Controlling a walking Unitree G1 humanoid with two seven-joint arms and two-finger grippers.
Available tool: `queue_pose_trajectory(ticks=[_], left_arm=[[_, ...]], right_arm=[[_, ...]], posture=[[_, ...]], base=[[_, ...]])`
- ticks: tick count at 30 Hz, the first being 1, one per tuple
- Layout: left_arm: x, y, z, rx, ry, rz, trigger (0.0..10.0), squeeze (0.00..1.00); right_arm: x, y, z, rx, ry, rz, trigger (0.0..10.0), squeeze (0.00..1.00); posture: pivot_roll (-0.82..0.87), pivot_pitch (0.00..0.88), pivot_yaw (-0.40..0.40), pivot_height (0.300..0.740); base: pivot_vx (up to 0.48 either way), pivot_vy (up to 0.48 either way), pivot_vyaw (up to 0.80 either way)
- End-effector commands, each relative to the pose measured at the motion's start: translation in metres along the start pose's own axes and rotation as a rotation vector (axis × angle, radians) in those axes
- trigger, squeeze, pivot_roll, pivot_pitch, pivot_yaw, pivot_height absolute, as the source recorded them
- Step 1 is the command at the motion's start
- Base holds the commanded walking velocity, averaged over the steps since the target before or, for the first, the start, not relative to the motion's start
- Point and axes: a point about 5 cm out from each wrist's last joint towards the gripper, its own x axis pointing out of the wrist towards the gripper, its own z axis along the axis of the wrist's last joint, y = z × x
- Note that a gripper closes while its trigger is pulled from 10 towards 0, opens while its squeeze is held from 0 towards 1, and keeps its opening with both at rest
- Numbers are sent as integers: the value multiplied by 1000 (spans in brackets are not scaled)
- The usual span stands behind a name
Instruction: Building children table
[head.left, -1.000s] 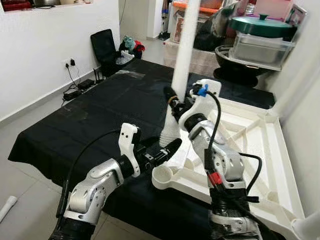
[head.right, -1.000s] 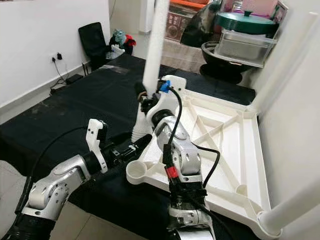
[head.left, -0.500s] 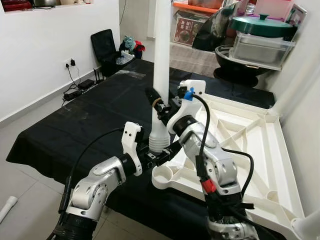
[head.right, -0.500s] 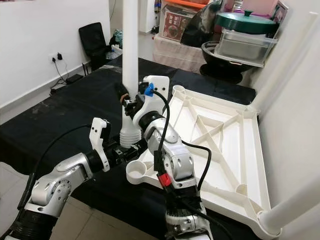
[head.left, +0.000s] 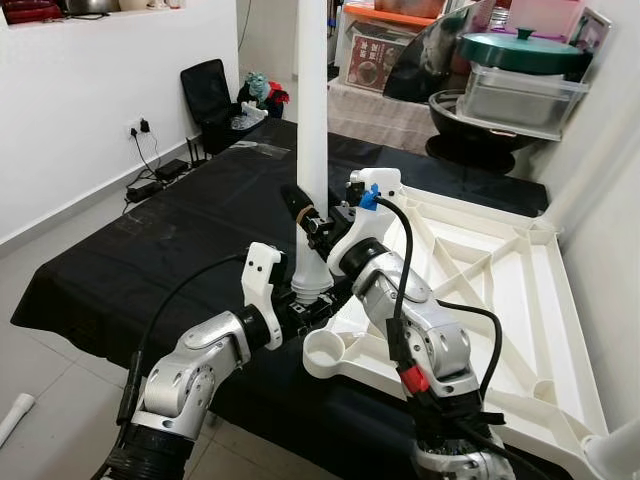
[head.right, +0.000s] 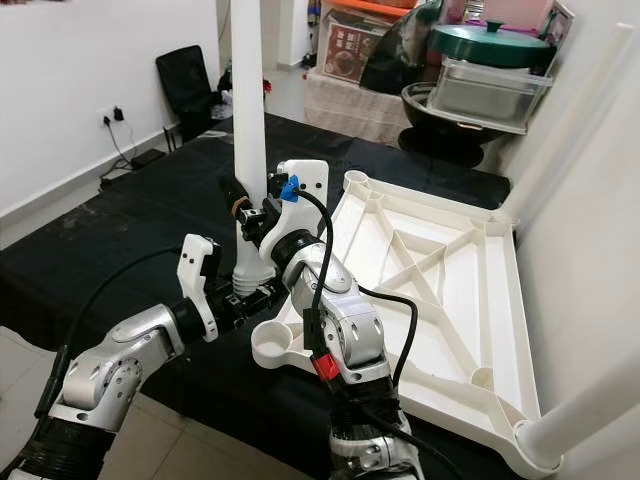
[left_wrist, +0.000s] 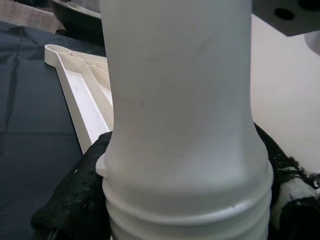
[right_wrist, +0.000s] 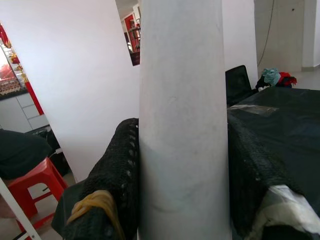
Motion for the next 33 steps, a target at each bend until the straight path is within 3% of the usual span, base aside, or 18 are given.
queue_pose_trajectory(ticks=[1,9,10,11,12,16,17,24,26,28,29,33], left_arm=[[2,0,-4,30,40,4,0,0],[-2,5,-8,108,90,30,0,0],[-6,8,-9,149,117,36,0,0],[-12,13,-10,197,147,42,549,0],[-17,16,-11,236,171,47,549,0],[-21,19,-11,262,188,51,667,0],[-24,22,-11,285,204,54,1020,0],[-31,23,-16,405,278,14,980,0],[-31,23,-16,405,278,14,980,0],[-33,23,-17,432,293,2,431,0],[-36,24,-17,472,312,-11,157,0],[-40,24,-19,525,341,-38,314,0]], right_arm=[[-1,8,3,38,-40,19,0,0],[-3,1,5,37,-39,-2,0,0],[-4,-2,6,35,-35,-5,7294,0],[-4,-5,7,31,-26,-1,10000,0],[-5,-6,8,23,-11,13,10000,0],[-6,-7,8,15,-4,18,10000,0],[-7,-8,7,18,8,10,10000,996],[-7,-6,-5,-20,122,54,10000,1000],[-7,-6,-5,-20,122,54,10000,1000],[-7,-6,-8,8,146,47,10000,1000],[-7,-7,-15,66,197,35,10000,1000],[-6,-9,-29,161,291,-4,10000,1000]], posture=[[42,0,-92,740],[43,0,-92,740],[43,0,-92,740],[44,0,-92,740],[44,0,-92,740],[48,0,-94,740],[51,0,-95,740],[49,0,-96,740],[49,0,-96,740],[50,0,-96,740],[51,0,-98,740],[57,0,-103,740]], base=[[0,0,0],[0,0,0],[0,0,0],[0,0,0],[0,0,0],[0,0,0],[0,0,0],[0,0,0],[0,0,0],[0,0,0],[0,0,0],[0,0,0]])
